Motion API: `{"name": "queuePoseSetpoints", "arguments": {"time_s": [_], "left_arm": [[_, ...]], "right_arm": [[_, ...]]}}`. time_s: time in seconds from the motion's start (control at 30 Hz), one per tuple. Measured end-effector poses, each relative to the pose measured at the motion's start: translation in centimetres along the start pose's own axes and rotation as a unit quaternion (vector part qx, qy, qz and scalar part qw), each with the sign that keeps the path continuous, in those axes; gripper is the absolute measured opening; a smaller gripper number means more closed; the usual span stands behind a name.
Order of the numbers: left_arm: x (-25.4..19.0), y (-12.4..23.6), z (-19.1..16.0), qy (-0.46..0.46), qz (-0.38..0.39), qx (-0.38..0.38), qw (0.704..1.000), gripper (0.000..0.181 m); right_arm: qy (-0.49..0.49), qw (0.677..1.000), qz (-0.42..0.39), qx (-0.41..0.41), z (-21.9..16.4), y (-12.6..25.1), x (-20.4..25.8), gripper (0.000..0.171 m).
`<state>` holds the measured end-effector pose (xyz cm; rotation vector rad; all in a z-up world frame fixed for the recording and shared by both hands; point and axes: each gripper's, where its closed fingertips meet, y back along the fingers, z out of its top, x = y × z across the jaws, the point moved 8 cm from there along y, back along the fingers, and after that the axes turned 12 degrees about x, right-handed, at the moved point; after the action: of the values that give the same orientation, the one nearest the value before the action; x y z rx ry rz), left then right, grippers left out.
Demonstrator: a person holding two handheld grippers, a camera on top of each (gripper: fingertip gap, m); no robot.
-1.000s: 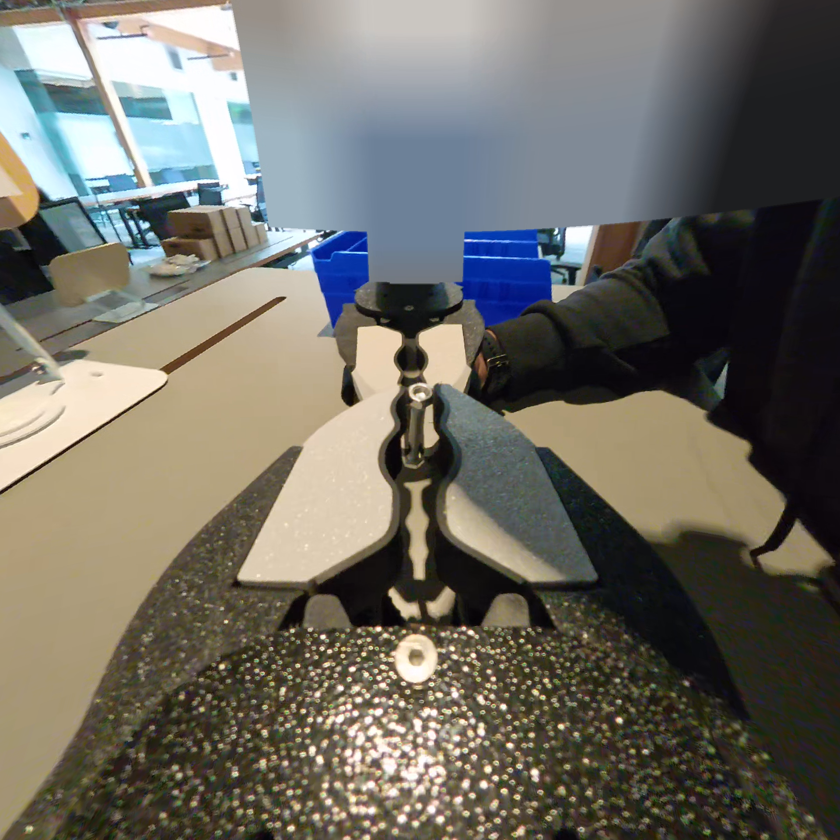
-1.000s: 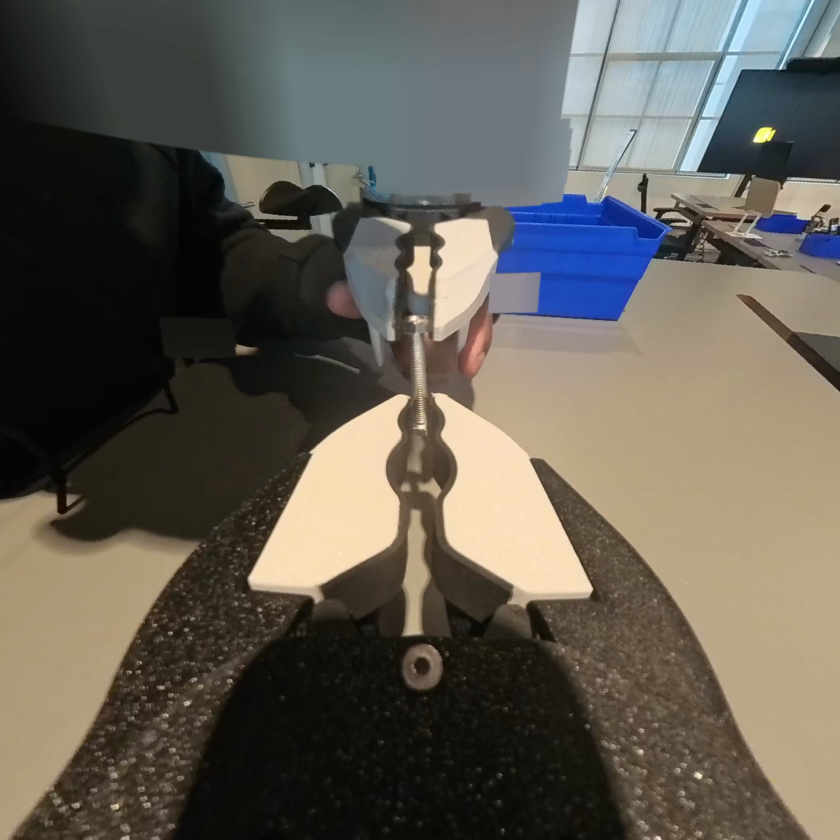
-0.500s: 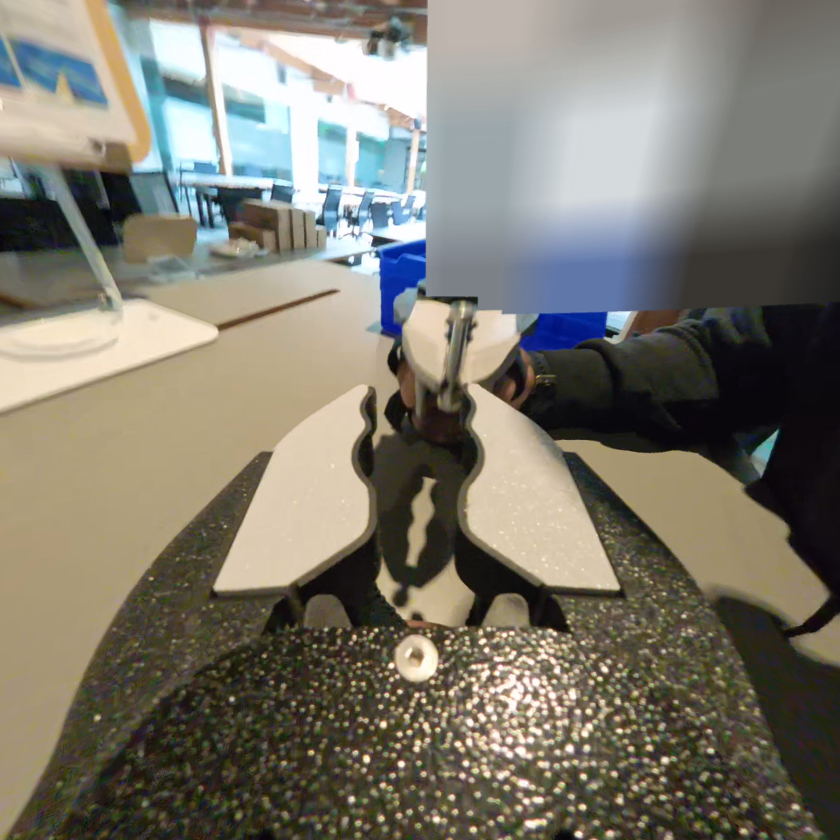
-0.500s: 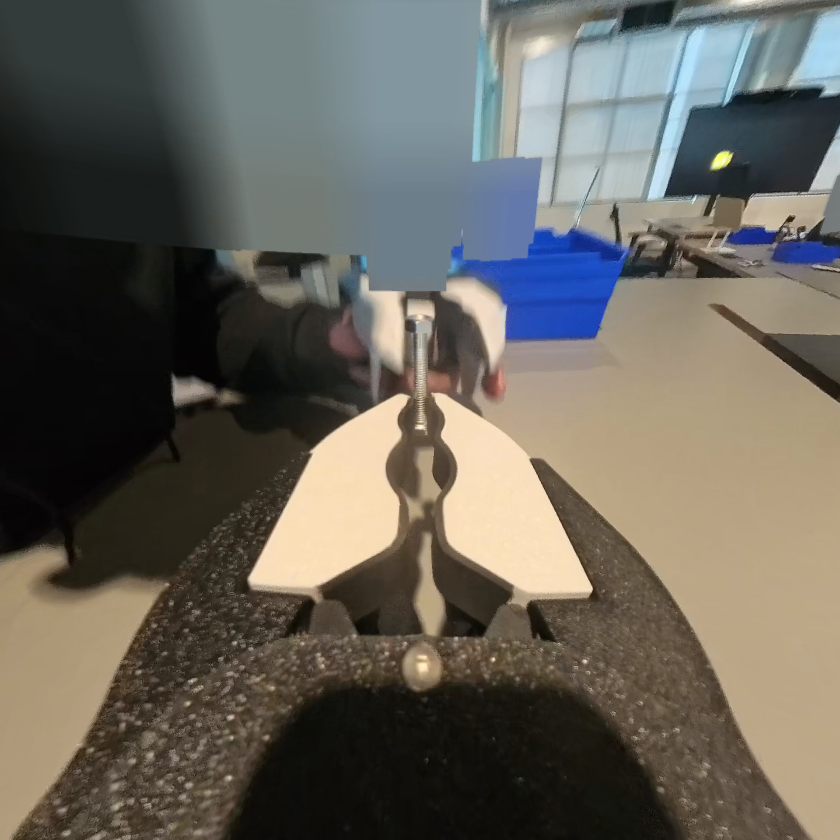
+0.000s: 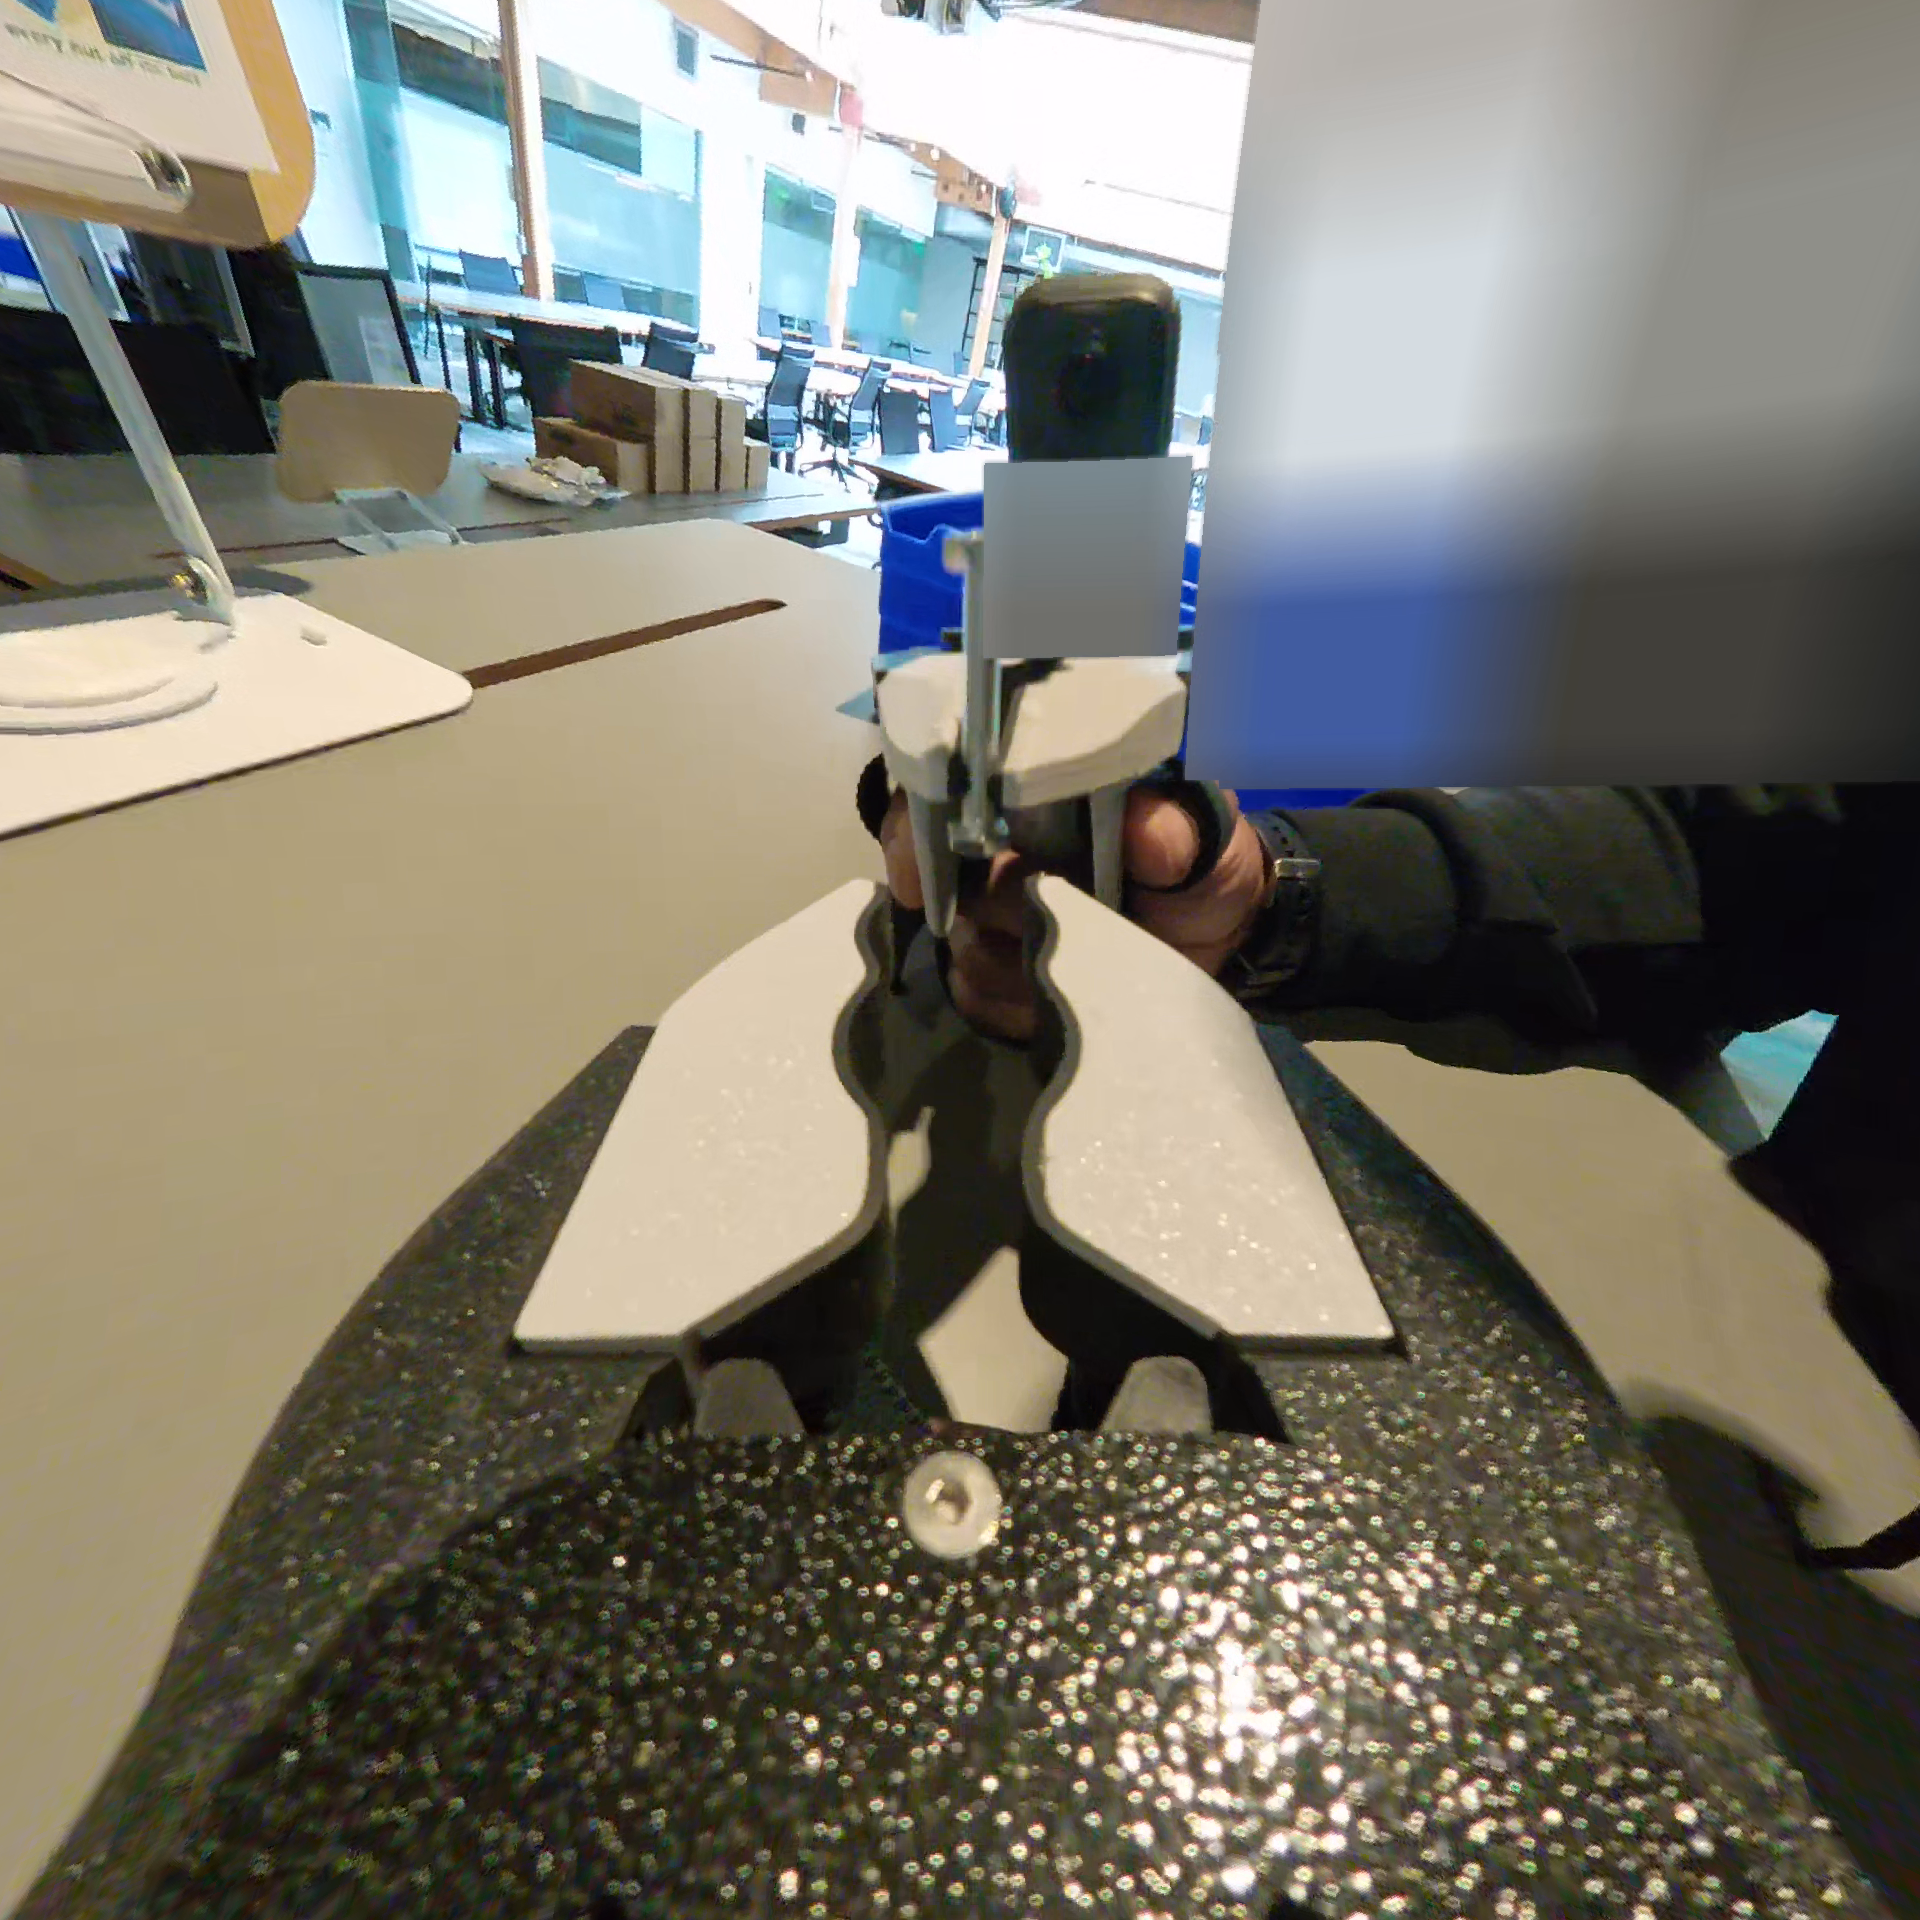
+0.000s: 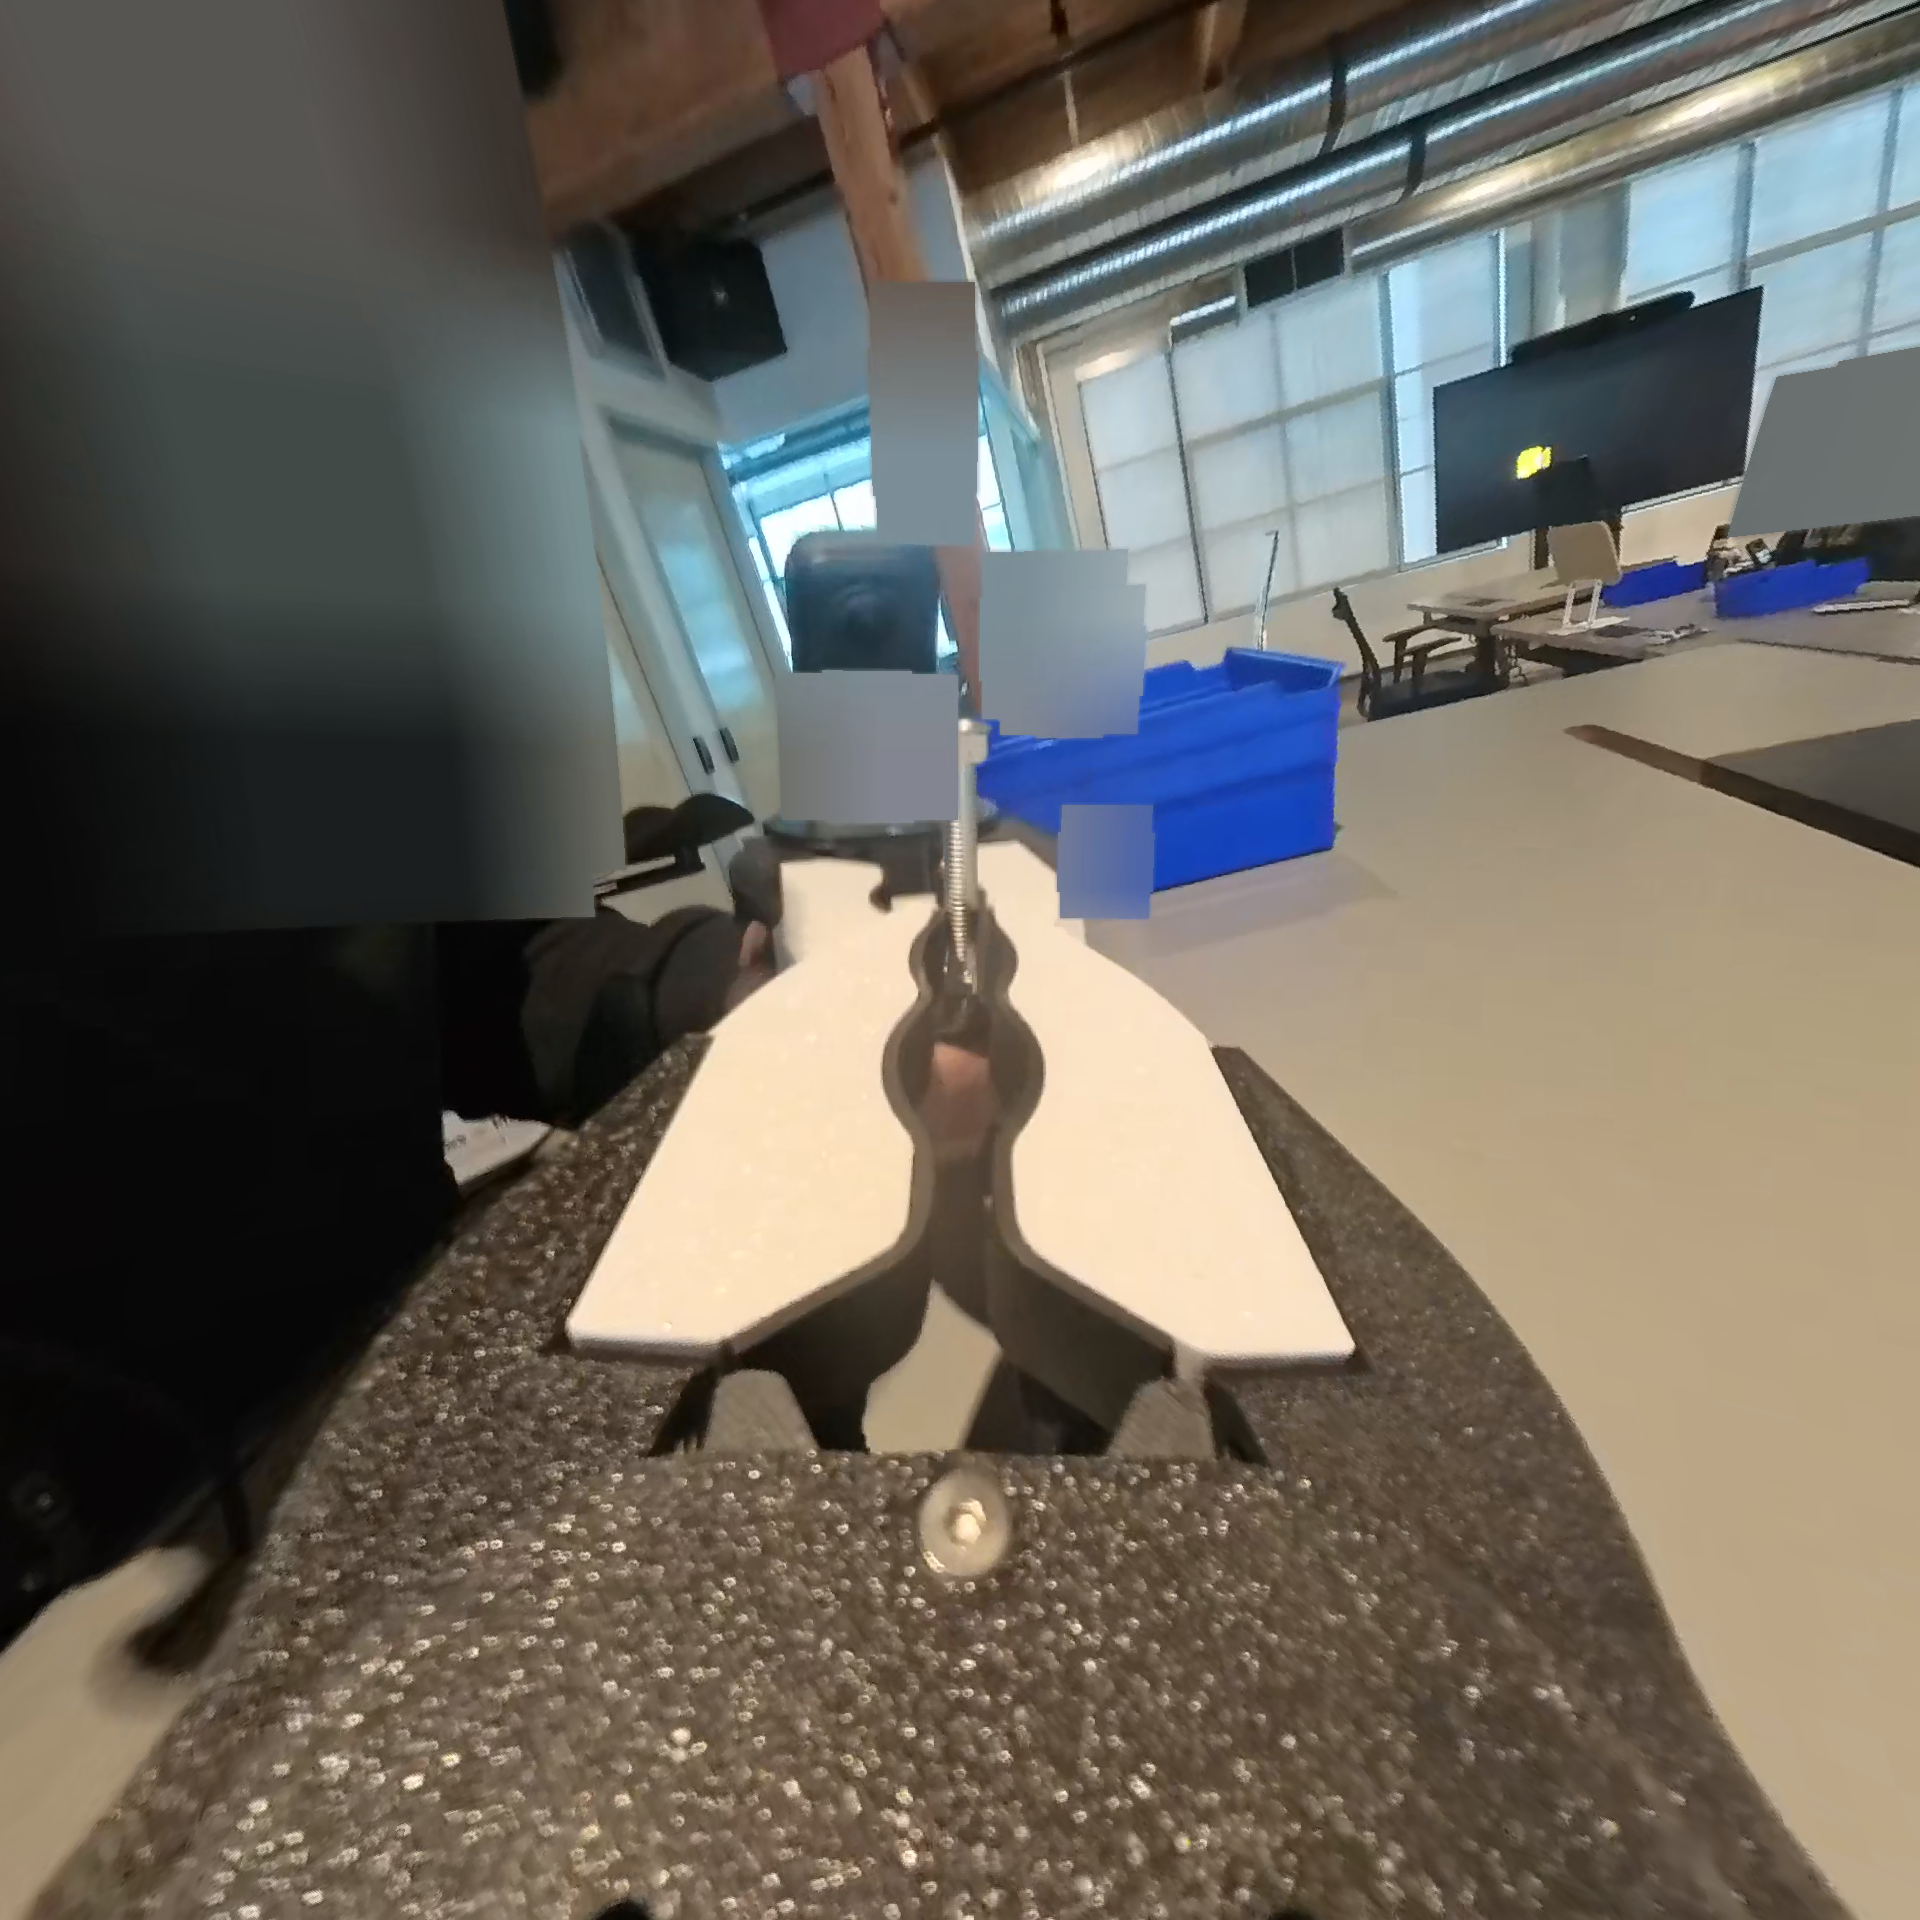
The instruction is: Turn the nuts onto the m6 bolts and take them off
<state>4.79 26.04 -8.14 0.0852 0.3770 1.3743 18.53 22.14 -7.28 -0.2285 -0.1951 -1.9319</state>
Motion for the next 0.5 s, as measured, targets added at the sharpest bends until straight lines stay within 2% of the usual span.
{"name": "queuePoseSetpoints", "arguments": {"time_s": [0.13,0.2,0.37,0.5], "left_arm": [[0.5,1.8,0.7,-0.042,0.019,-0.015,0.999,0.025],[0.7,2.7,1.2,-0.026,0.005,-0.036,0.999,0.023],[-0.1,1.6,1.1,-0.031,-0.011,-0.011,0.999,0.021],[-0.1,1.6,1.5,-0.016,-0.009,-0.027,0.999,0.019]], "right_arm": [[0.025,0.999,-0.015,0.019,-0.2,-0.5,0.4,0.005],[0.029,0.999,-0.022,0.025,-0.3,-0.6,0.4,0.005],[0.034,0.999,-0.026,0.032,-0.3,-0.8,0.4,0.005],[0.044,0.998,-0.03,0.044,-0.5,-1.1,0.6,0.005]]}}
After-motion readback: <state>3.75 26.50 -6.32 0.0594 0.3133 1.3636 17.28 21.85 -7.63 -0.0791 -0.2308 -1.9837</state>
